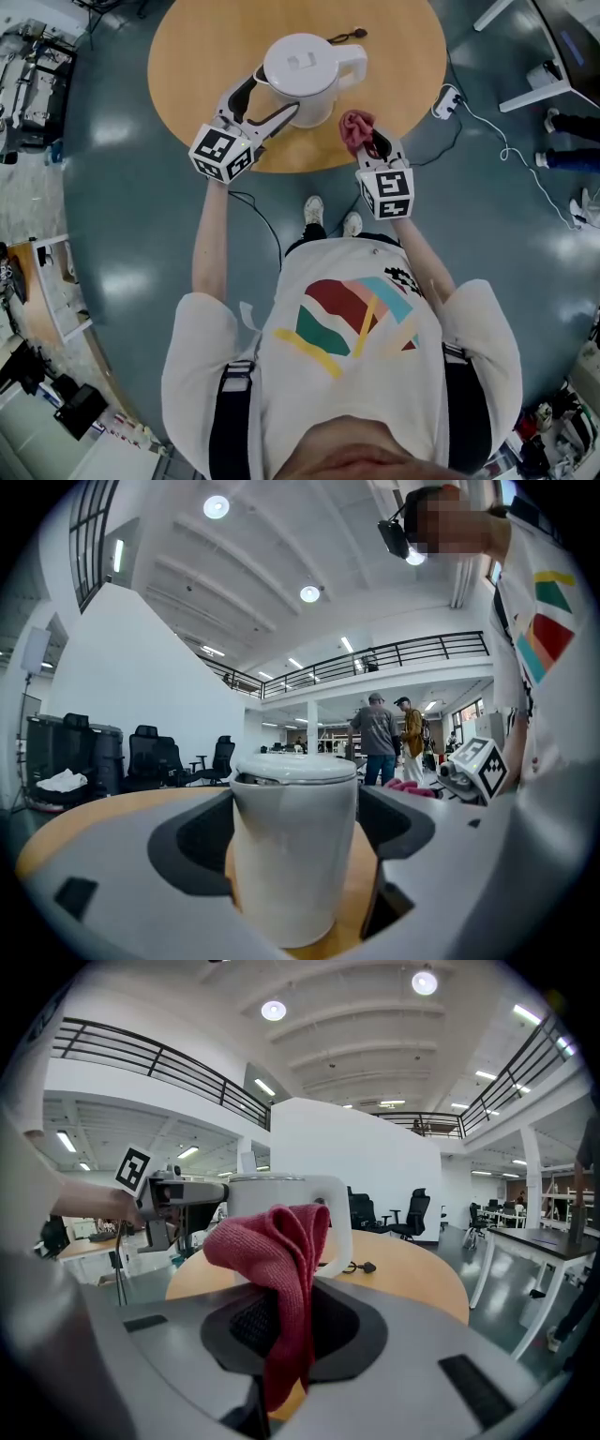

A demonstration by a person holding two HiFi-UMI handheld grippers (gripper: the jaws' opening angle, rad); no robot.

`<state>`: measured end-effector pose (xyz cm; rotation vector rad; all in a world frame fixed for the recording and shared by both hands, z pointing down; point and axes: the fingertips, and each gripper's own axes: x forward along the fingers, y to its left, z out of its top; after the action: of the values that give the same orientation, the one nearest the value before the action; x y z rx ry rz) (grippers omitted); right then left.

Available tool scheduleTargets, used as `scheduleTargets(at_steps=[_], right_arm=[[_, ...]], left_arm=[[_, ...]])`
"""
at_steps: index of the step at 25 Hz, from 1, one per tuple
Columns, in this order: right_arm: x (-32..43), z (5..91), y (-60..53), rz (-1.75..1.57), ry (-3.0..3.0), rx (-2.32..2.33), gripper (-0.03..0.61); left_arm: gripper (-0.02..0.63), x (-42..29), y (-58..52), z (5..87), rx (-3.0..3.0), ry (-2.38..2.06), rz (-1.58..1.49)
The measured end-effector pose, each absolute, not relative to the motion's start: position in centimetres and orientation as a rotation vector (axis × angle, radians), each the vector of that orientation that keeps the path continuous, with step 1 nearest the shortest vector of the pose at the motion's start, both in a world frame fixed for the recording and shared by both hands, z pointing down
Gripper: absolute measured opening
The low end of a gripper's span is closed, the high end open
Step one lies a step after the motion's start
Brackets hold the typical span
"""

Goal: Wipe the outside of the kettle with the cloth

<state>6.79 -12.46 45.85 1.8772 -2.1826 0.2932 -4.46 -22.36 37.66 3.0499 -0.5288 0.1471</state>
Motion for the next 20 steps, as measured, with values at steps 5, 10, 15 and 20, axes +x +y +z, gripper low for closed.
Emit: scheduleTargets(at_steps=[5, 10, 15, 20], right_arm=[[7.0, 45.8, -10.6, 0.297, -2.223, 1.869, 0.047], [7.6, 45.7, -8.5, 0.296, -2.275, 1.858, 0.047], [7.2, 45.4, -7.2, 0.290, -2.313, 1.829, 0.048], [7.2, 45.2, -5.6, 0.295, -2.309, 1.844, 0.048]], left_arm=[[0.446, -4.2, -20.2, 38.3, 3.050, -0.619, 0.189], [0.446, -2.9, -16.9, 38.8, 3.026, -0.669, 0.199], [0.446, -2.0, -13.6, 38.8, 3.006, -0.671, 0.190], [0.446, -0.8, -9.8, 38.7, 3.014, -0.602, 0.206]])
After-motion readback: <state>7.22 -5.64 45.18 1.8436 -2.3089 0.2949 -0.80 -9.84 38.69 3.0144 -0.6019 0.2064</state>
